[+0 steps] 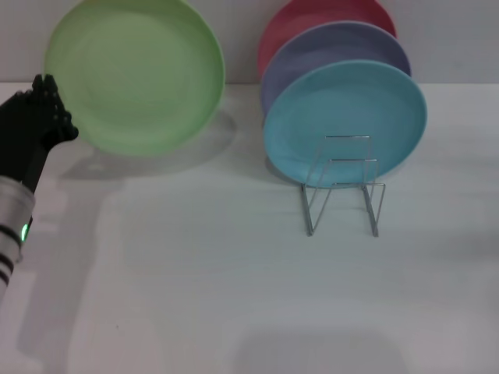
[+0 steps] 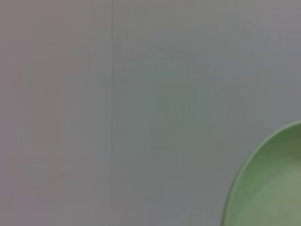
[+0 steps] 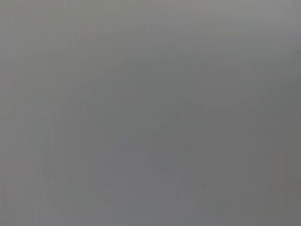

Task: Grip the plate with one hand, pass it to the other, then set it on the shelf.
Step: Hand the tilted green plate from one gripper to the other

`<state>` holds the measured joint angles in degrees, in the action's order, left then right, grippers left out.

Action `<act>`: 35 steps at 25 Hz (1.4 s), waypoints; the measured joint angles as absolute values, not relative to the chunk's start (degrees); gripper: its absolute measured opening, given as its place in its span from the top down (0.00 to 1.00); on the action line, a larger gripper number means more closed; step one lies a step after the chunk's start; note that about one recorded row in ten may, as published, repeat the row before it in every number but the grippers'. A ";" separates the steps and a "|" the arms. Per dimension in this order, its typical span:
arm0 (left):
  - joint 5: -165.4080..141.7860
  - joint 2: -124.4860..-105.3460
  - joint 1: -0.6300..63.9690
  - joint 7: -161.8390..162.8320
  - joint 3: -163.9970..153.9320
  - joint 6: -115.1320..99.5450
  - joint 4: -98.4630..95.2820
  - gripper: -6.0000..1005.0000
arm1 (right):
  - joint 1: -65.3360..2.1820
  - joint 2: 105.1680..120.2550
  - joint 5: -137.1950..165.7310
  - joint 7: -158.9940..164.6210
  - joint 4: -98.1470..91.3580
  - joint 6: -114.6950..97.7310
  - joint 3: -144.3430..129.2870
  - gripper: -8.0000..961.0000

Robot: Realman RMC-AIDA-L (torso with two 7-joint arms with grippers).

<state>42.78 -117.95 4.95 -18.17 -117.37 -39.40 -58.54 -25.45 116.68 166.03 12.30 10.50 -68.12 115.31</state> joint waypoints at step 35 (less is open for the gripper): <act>60.31 -119.08 5.16 -19.73 -140.89 -62.49 -45.43 0.96 | -23.59 117.31 167.17 16.45 14.87 -71.00 104.15 0.32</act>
